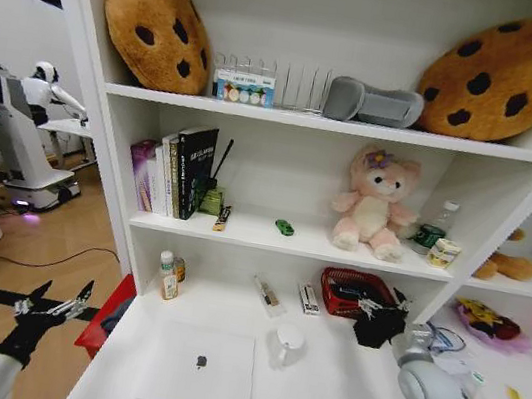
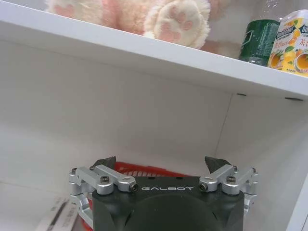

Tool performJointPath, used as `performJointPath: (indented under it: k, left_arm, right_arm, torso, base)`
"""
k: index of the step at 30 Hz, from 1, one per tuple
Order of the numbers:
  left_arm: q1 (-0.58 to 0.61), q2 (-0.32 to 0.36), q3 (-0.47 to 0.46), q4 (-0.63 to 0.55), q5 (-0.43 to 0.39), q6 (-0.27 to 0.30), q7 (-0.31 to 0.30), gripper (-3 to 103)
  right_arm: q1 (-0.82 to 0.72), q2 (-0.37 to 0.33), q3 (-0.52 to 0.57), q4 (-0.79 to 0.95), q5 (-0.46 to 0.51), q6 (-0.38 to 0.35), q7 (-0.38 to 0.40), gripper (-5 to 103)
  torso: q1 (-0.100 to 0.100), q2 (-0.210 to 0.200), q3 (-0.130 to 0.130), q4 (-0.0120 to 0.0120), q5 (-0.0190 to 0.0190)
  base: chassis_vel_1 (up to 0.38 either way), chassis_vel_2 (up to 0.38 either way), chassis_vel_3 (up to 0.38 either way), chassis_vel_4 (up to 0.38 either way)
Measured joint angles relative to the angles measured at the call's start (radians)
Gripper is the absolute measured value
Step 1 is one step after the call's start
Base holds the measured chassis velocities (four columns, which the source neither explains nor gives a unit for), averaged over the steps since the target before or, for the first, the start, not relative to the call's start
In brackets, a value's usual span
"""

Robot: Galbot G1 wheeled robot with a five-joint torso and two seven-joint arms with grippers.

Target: Organize the objects on the table.

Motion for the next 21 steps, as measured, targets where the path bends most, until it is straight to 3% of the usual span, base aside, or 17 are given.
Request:
performJointPath:
  k: [12,15,21]
  left_arm:
    - [0.0,0.0,0.0,0.0,0.0,0.0,0.0,100]
    - [0.0,0.0,0.0,0.0,0.0,0.0,0.0,100]
    - [0.0,0.0,0.0,0.0,0.0,0.0,0.0,100]
  right_arm:
    - [-0.28,0.174,0.057,0.198,-0.103,0.038,-0.012,100]
    - [-0.381,0.283,0.072,0.251,-0.178,0.082,-0.029,100]
    - [-0.443,0.356,0.091,0.274,-0.22,0.124,-0.045,100]
  torso:
    - [0.0,0.0,0.0,0.0,0.0]
    - [0.0,0.0,0.0,0.0,0.0]
    - [0.0,0.0,0.0,-0.0001,-0.0001]
  base:
    - [0.0,0.0,0.0,0.0]
    - [0.0,0.0,0.0,0.0]
    - [0.0,0.0,0.0,0.0]
